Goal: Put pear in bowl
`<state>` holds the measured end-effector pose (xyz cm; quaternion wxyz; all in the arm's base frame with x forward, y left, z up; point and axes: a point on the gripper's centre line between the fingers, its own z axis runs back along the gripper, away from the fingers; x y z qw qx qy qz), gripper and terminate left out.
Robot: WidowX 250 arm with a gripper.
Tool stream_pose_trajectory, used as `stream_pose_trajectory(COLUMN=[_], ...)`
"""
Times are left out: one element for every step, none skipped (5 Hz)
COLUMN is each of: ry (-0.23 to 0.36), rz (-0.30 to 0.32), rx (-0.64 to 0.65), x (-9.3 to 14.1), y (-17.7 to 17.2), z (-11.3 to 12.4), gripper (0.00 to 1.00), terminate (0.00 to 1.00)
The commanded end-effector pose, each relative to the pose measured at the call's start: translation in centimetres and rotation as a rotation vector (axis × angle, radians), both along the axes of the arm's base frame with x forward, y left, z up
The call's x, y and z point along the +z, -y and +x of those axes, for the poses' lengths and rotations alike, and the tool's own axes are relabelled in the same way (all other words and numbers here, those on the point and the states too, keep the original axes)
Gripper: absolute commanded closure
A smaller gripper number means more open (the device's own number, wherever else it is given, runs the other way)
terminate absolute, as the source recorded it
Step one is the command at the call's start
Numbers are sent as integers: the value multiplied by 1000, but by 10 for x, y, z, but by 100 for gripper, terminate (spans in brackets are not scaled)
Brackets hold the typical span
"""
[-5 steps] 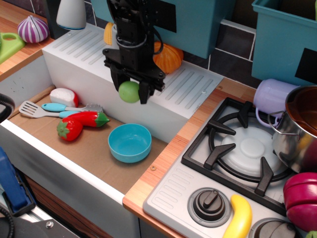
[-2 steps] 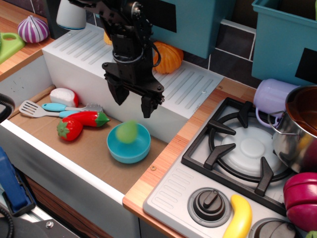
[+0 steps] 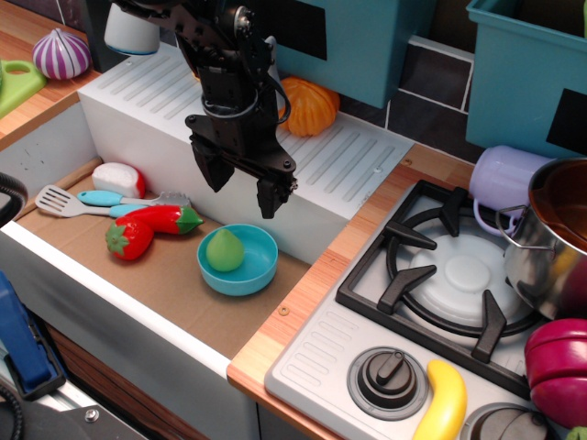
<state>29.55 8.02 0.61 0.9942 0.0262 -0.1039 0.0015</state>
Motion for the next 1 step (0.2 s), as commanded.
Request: stream_pose_trajectory(ry=[32], rz=[9], rx=[7], x=[8], y=[-5], z=[6], gripper=[0], terminate=[100])
